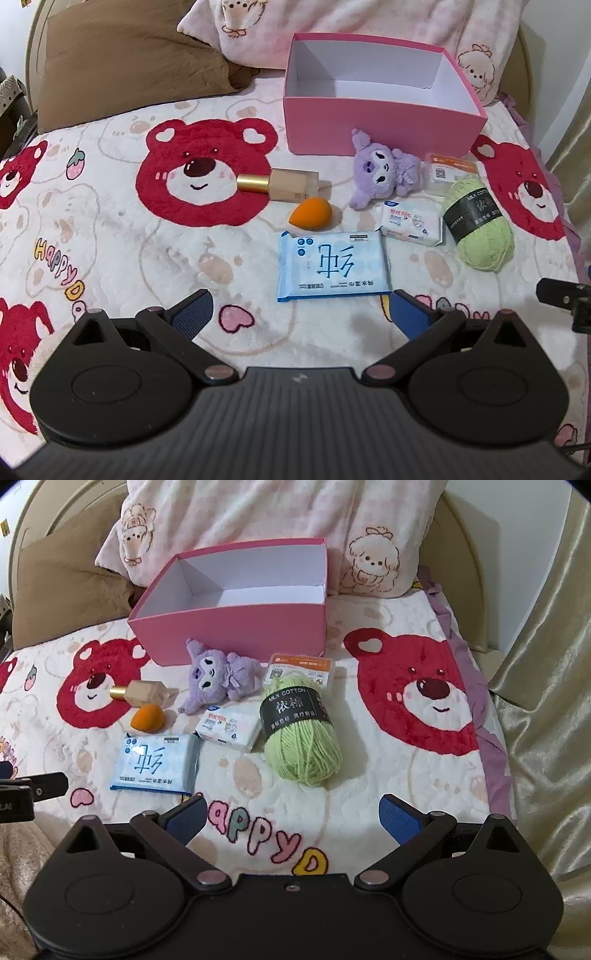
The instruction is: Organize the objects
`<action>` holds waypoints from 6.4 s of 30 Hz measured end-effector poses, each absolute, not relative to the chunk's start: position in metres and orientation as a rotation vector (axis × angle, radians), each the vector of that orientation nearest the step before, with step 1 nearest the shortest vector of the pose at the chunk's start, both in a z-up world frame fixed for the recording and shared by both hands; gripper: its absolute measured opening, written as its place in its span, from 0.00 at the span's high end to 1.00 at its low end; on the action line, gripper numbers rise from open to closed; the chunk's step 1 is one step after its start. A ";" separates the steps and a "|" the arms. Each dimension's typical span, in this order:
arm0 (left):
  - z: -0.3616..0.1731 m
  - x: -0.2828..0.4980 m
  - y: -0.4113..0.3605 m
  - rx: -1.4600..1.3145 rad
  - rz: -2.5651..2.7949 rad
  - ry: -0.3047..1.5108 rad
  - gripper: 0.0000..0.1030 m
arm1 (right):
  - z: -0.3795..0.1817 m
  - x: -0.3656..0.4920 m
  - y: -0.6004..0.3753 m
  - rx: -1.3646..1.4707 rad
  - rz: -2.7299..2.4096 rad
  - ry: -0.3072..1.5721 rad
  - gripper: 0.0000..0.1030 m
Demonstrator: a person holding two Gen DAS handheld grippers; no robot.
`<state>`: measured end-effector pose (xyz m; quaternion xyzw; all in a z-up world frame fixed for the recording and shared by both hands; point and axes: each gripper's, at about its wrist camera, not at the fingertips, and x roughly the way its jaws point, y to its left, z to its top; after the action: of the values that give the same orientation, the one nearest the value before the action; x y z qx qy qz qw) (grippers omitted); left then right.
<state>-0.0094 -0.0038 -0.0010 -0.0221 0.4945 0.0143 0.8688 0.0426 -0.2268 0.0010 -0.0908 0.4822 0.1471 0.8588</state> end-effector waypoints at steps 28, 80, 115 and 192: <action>-0.008 -0.010 -0.002 -0.052 0.037 1.087 0.00 | 0.000 0.041 -0.227 -0.195 0.306 1.011 0.02; -0.010 -0.009 -0.006 -0.038 0.084 1.117 0.00 | -0.003 0.038 -0.225 -0.200 0.315 1.014 0.02; 0.011 0.059 0.024 0.025 0.005 1.043 0.01 | -0.002 0.066 -0.164 -0.164 0.790 0.912 0.02; 0.029 0.116 0.009 -0.241 -0.280 0.845 0.63 | 0.023 0.110 -0.126 -0.318 0.753 0.661 0.41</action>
<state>0.1164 0.0094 0.0286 -0.1165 0.4078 -0.1349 0.8955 0.1103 -0.1260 0.0227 -0.1519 0.3154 0.3593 0.8651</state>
